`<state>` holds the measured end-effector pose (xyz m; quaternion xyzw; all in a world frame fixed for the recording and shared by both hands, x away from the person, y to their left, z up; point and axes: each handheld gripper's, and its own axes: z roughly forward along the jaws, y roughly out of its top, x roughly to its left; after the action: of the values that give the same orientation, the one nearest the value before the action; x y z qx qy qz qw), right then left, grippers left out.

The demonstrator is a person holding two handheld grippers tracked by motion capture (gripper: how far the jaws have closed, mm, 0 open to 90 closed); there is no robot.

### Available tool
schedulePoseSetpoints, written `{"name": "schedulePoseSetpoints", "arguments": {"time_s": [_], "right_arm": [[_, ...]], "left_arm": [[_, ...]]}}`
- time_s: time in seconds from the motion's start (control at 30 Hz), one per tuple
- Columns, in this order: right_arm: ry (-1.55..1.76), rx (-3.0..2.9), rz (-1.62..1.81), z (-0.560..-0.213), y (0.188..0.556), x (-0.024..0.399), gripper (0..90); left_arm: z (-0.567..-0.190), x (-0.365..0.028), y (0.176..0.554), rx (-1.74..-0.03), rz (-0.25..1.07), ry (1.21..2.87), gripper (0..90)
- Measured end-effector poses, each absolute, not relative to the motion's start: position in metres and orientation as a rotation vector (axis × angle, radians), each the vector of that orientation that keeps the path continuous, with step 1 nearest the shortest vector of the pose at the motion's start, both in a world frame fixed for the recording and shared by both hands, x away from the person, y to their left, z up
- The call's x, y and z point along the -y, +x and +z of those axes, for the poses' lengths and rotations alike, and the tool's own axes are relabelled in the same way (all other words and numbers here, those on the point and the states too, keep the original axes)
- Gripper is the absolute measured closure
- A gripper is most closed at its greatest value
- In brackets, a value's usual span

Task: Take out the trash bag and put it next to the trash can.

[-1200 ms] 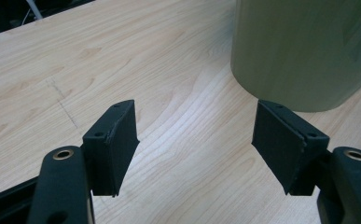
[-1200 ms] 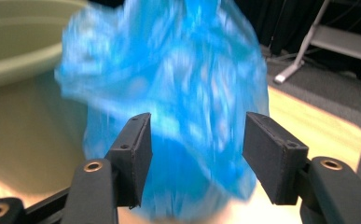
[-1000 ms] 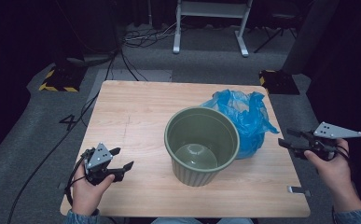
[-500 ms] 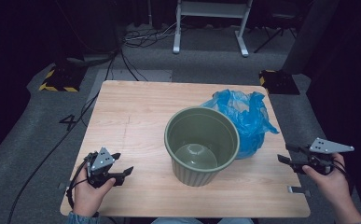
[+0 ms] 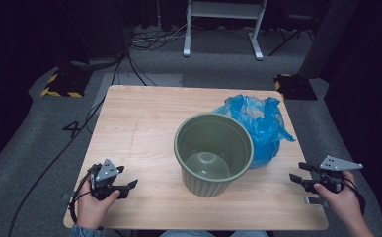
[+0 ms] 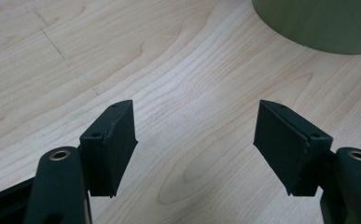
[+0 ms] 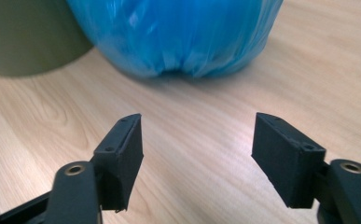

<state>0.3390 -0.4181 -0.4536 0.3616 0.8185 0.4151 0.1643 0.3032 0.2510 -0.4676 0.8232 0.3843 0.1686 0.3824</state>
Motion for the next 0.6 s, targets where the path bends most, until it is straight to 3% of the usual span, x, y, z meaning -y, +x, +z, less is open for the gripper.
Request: {"name": "schedulePoseSetpoints", "arguments": {"time_s": [0.6], "right_arm": [[1.075,-2.37,1.11,-0.501,0.349,0.4,27.0]], "left_arm": [[-0.494,-0.257,0.315,-1.075,0.391,2.103,23.7]]}}
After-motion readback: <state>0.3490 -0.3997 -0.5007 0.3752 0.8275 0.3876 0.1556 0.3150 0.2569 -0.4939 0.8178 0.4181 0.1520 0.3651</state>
